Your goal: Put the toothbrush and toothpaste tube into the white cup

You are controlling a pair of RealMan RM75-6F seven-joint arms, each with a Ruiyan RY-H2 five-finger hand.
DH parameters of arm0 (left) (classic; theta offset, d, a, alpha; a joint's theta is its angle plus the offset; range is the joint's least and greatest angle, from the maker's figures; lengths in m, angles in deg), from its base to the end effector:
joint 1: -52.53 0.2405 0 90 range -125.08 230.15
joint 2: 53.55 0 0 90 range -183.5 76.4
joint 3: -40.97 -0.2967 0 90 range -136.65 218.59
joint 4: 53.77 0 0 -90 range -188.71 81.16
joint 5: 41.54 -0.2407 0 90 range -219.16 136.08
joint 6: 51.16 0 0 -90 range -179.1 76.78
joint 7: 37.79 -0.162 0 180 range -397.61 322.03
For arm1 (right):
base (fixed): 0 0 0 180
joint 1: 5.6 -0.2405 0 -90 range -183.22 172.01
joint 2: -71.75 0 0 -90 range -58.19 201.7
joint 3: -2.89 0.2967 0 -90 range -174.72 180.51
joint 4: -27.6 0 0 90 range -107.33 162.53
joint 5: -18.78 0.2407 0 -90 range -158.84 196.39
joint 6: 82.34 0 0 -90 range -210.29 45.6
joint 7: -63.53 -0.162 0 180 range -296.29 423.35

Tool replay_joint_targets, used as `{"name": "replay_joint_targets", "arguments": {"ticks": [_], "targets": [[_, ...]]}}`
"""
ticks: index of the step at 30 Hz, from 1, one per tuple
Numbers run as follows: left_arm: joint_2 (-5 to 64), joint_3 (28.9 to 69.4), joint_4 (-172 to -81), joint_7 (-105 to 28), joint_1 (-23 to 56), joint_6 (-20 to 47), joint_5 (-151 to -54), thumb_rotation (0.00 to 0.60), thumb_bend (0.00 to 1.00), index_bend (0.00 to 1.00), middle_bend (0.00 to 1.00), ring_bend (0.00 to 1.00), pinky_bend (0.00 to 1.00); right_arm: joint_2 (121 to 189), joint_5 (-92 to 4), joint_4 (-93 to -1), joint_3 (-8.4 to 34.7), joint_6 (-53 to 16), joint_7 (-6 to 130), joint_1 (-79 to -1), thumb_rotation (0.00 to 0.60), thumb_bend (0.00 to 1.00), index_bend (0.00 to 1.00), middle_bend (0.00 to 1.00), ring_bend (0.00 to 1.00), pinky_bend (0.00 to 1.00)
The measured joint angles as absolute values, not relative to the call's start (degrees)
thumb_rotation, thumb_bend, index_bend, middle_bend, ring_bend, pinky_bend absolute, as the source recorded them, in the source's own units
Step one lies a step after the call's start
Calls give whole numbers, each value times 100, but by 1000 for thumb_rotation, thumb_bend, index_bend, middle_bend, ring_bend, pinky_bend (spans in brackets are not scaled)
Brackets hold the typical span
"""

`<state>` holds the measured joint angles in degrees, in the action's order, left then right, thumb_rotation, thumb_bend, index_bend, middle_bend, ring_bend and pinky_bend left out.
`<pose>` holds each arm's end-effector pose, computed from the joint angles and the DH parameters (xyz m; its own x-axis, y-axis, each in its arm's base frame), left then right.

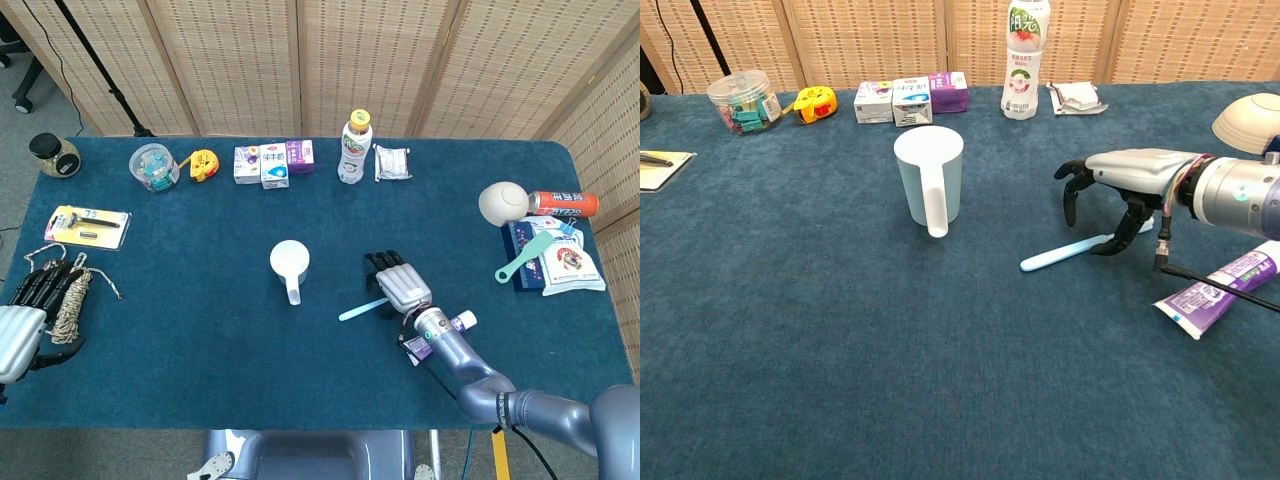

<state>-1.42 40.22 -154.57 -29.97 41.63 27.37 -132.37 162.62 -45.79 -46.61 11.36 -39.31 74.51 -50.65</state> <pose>-0.3218 0.2201 0.1769 0.3557 0.1465 0.9230 0.9292 -0.1618 -0.3324 -0.2030 -0.4124 -0.0805 0.4677 -0.4112 0.7824 -0.8688 -0.3765 0.3215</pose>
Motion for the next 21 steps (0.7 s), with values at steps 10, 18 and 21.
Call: {"name": "replay_joint_targets", "arguments": {"ticks": [10,18,21], "targets": [[-155,4027,-15441,-2940,4164,2733,-13225,600,245,0,0,0,0,16369,-4439,-4640,1105,-4013,7524,-5122,600,301,422,63,0,0],[-159,4025,-15428,-2917,4168,2748,-13247,600,244,0,0,0,0,16366,-4444,-4725,1099,-4006,7544,-5145,600,312,437,63,0,0],[-157,4022,-15426,-2922,4171,2751,-13254,600,244,0,0,0,0,16377,-4395,-4724,1099,-4032,7590,-5172,600,324,438,63,0,0]]}}
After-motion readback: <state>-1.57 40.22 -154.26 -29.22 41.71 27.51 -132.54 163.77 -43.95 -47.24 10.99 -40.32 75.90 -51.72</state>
